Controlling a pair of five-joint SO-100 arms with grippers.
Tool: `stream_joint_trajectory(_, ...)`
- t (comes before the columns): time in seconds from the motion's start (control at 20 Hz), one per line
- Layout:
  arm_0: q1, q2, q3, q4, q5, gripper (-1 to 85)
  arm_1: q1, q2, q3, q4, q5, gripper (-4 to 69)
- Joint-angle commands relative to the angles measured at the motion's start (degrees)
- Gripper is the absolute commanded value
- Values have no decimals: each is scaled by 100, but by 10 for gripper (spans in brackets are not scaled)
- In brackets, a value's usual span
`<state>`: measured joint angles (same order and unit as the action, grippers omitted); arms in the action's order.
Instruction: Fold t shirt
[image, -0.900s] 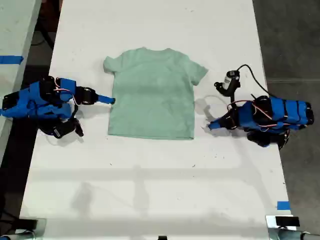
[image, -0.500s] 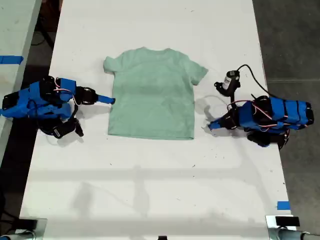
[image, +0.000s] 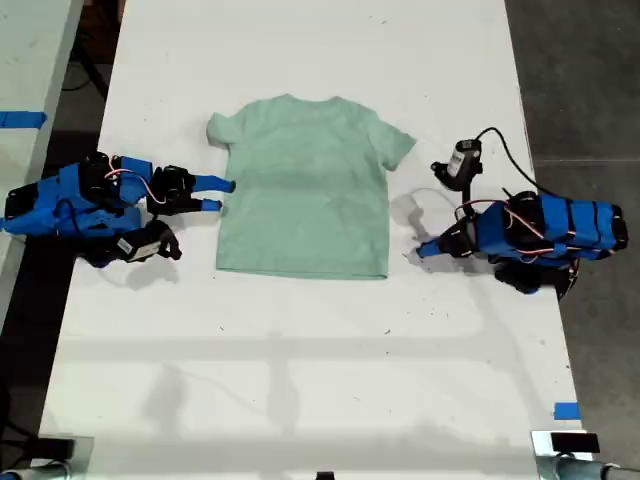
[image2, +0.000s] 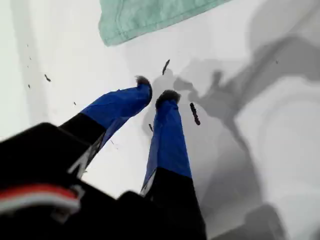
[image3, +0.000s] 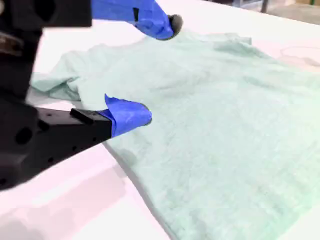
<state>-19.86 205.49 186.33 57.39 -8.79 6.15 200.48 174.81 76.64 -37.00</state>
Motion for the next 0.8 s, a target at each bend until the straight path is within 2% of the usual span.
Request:
stream_joint_trajectory(0.0, 26, 53, 246, -229, -756, 112, 545, 53, 158, -703, 448, 46)
stream_joint_trajectory(0.05, -185, 53, 246, -360, -431, -3, 940, 53, -53, -1072, 149, 13)
stream_joint_trajectory(0.15, -387, 53, 246, -448, -396, 27, 2250, -1090, -1441, -993, -255, 15)
stream_joint_trajectory(0.25, -835, 53, 211, -1107, 703, 46, 3217, -4175, -3656, -914, -949, 17)
stream_joint_trajectory(0.3, -993, 53, 70, -1617, 1248, 87, 3480, -5555, -4737, -791, -1213, 34)
stream_joint_trajectory(0.35, -1292, 53, -211, -1784, 1670, 108, 3683, -6741, -5774, -668, -1468, 106)
stream_joint_trajectory(0.45, -2338, -35, -817, -1389, 2760, 137, 4069, -8877, -7919, -176, -1837, 197)
stream_joint_trajectory(0.55, -3199, -35, -817, -1336, 3858, 140, 4386, -10907, -10011, 413, -2127, 230)
stream_joint_trajectory(0.6, -3454, -18, -598, -1424, 4113, 140, 4526, -11769, -10881, 580, -2241, 231)
stream_joint_trajectory(0.7, -3551, 44, 114, -1749, 4157, 131, 4860, -13263, -12419, 949, -2408, 231)
stream_joint_trajectory(0.75, -3410, 53, 0, -1644, 4140, 127, 5089, -13755, -12850, 1020, -2443, 231)
